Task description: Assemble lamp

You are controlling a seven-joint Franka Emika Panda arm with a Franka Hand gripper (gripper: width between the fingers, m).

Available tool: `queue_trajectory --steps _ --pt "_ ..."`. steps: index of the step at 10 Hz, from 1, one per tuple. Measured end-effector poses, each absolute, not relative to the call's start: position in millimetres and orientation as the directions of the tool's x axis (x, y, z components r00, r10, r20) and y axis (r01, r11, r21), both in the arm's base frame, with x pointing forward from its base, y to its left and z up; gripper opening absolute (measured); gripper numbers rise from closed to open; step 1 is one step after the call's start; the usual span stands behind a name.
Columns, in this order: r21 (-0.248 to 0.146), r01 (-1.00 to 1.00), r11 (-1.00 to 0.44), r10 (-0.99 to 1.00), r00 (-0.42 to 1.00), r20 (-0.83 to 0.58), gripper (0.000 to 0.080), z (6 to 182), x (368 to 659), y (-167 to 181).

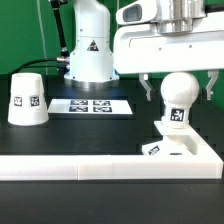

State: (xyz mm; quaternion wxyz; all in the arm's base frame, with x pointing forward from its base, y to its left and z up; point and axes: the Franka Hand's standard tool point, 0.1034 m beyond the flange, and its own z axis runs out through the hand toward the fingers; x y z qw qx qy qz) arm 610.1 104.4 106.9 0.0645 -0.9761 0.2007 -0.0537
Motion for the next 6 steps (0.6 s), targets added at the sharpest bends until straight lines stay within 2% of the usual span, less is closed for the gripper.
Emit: queue_trajectory --steps 1,3,6 --pt "-0.143 -0.337 -0.931 -0.35 0.933 0.086 0.0699 106.7 610.1 104.3" --pt "-0.104 -0.086 -0.991 -0.1 0.984 0.145 0.0699 108.2 611.7 105.8" --pt "-0.028 0.25 -0.968 0.242 0.954 0.176 0.0699 110.5 612.8 105.8"
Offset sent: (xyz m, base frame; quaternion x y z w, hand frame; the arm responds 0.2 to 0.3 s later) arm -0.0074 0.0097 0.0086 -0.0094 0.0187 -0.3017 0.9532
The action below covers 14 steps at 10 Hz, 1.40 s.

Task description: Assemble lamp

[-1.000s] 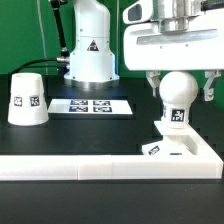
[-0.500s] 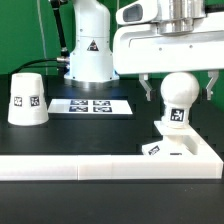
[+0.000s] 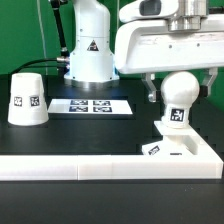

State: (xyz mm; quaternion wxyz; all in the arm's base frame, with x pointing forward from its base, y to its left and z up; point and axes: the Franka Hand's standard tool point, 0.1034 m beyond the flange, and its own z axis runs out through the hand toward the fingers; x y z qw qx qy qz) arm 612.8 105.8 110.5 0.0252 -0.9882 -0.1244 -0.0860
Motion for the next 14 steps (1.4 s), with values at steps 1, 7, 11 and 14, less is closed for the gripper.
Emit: queue_trajectory --steps 1,7,11,14 --pt "-0.012 0.31 -0.951 0.302 0.934 0.193 0.0699 111.8 612.4 105.4" --pt "0.121 0.74 -0.662 0.749 0.646 0.148 0.0699 113.5 615.0 99.3" --pt "0.168 0.908 -0.385 0.923 0.377 0.079 0.0699 109.7 612.1 94.8" --pt "0.2 0.974 -0.11 0.993 0.115 -0.014 0.0699 110.7 616.3 99.8"
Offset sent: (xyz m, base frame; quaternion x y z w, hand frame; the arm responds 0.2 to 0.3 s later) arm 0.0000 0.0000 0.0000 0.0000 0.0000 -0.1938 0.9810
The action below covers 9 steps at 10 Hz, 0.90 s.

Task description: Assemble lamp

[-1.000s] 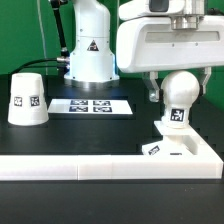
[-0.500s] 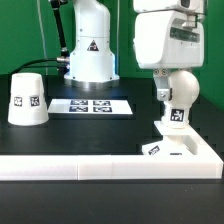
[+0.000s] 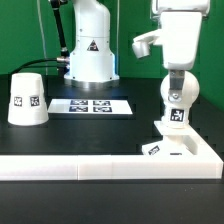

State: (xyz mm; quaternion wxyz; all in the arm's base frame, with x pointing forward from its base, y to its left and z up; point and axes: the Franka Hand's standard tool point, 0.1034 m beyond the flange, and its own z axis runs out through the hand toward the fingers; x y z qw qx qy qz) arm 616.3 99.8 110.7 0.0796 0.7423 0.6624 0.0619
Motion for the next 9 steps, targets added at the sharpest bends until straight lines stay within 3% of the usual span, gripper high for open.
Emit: queue_trajectory --steps 3,5,6,9 --pt "0.207 0.978 0.038 0.997 -0.025 -0.066 0.0699 109.7 620.8 101.2" --pt "0.217 0.976 0.017 0.998 -0.005 -0.059 0.0699 110.2 622.6 98.4" --pt "0.215 0.976 0.018 0.998 -0.005 -0.06 0.059 109.9 622.4 97.7" --pt "0.215 0.976 0.018 0.998 -0.005 -0.061 0.0571 109.9 622.4 97.4"
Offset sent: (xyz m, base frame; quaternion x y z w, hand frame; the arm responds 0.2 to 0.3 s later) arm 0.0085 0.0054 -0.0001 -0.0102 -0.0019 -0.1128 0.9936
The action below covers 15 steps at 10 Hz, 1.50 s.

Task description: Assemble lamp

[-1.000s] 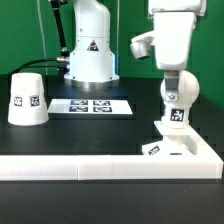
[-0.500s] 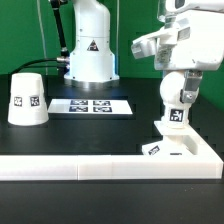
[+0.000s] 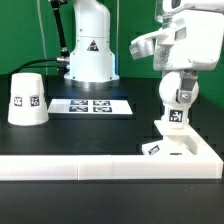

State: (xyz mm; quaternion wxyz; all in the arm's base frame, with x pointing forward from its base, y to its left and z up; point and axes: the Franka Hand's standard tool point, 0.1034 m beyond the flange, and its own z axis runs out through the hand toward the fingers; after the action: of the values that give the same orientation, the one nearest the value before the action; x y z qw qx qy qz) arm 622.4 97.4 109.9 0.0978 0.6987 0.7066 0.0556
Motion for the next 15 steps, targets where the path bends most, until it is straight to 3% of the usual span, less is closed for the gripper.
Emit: queue_trajectory --steps 2,5,9,15 --pt "0.217 0.976 -0.007 0.998 0.019 -0.055 0.0571 109.8 622.3 97.5" --pt "0.24 0.912 -0.333 0.942 0.334 0.038 0.0573 110.0 621.4 104.7" --pt "0.202 0.719 -0.665 0.746 0.655 0.124 0.0573 108.6 621.4 97.5" --pt "0.149 0.441 -0.885 0.463 0.865 0.192 0.0573 110.1 623.9 92.7"
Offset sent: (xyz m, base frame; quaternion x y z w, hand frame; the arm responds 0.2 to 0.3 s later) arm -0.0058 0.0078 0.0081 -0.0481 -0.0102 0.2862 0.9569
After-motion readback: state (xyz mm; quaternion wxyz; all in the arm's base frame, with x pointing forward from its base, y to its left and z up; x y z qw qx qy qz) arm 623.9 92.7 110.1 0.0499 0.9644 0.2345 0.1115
